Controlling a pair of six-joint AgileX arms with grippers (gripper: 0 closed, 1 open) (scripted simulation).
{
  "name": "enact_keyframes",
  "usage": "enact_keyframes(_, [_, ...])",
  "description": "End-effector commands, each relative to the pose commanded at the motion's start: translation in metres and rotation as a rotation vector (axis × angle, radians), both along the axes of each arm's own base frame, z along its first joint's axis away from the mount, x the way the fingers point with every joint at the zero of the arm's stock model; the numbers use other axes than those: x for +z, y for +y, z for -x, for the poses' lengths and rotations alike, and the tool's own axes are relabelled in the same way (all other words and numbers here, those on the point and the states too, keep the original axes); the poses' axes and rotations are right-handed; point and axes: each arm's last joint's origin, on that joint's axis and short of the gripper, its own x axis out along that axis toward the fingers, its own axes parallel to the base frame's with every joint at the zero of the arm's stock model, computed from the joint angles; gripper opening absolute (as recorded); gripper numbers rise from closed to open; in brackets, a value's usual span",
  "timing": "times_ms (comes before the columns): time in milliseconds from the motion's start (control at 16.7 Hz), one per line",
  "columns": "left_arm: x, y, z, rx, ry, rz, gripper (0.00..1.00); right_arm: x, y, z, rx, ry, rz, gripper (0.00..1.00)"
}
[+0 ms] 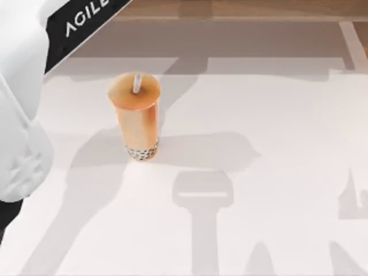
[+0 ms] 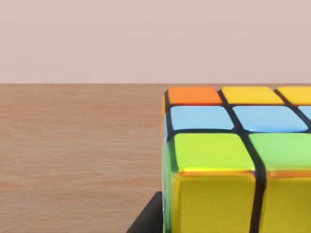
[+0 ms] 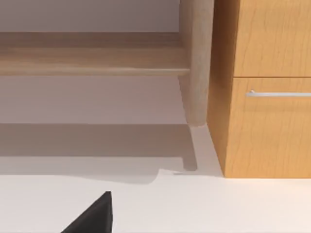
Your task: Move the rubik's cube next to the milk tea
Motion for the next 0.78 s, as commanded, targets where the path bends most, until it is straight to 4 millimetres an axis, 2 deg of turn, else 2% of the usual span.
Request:
enact_keyframes(300, [0.009,0.000,0.000,-0.001,-0.004,0.003,0.00,0.000,0.000,0.000,0.000,0.000,0.000,1.00])
enact_keyframes(660, [0.012,0.001,0.001,0.001,-0.003,0.001,0.00,0.000,0.000,0.000,0.000,0.000,0.000,1.00])
enact_keyframes(780, [0.022,0.006,0.006,-0.021,-0.007,0.010,0.00,0.000,0.000,0.000,0.000,0.000,0.000,1.00])
